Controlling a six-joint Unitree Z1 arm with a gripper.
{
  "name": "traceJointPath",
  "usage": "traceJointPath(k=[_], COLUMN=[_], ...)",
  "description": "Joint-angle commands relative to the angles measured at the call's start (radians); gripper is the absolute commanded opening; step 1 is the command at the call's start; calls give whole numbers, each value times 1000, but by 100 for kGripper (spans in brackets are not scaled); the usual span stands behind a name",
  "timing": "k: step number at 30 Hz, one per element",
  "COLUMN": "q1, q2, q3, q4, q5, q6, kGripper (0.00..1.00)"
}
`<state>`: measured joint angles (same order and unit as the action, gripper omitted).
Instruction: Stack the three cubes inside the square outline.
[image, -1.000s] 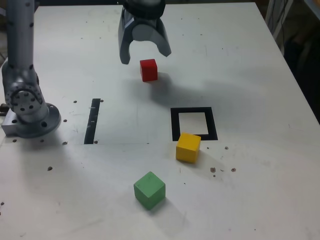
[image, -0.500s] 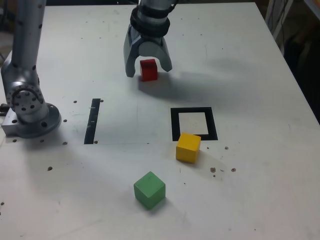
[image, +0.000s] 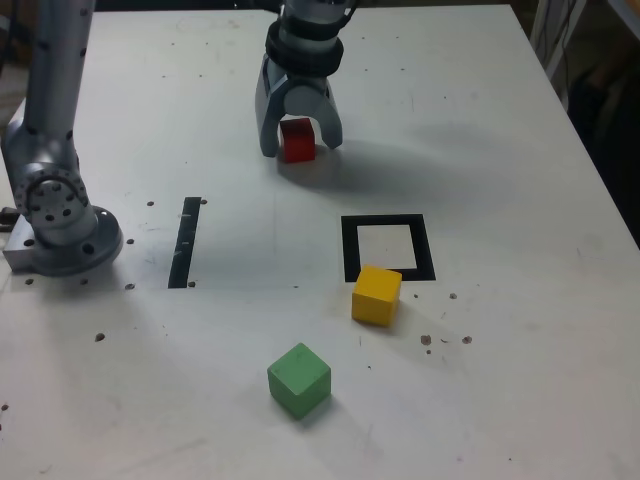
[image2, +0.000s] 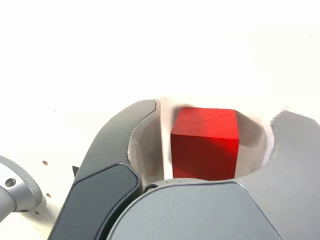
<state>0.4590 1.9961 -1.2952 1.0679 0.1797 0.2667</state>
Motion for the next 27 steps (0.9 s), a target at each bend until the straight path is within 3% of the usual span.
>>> traceJointPath(k=[1, 6, 13, 19, 27], q1=[6, 13, 13, 13, -34], q2=[5, 8, 11, 5, -39], q3=[-12, -19, -25, -26, -57], q4=[-1, -4, -14, -26, 51], q5=[-12, -33, -62, -62, -62], q6=[7, 13, 31, 31, 1], kGripper=[56, 44, 38, 31, 29])
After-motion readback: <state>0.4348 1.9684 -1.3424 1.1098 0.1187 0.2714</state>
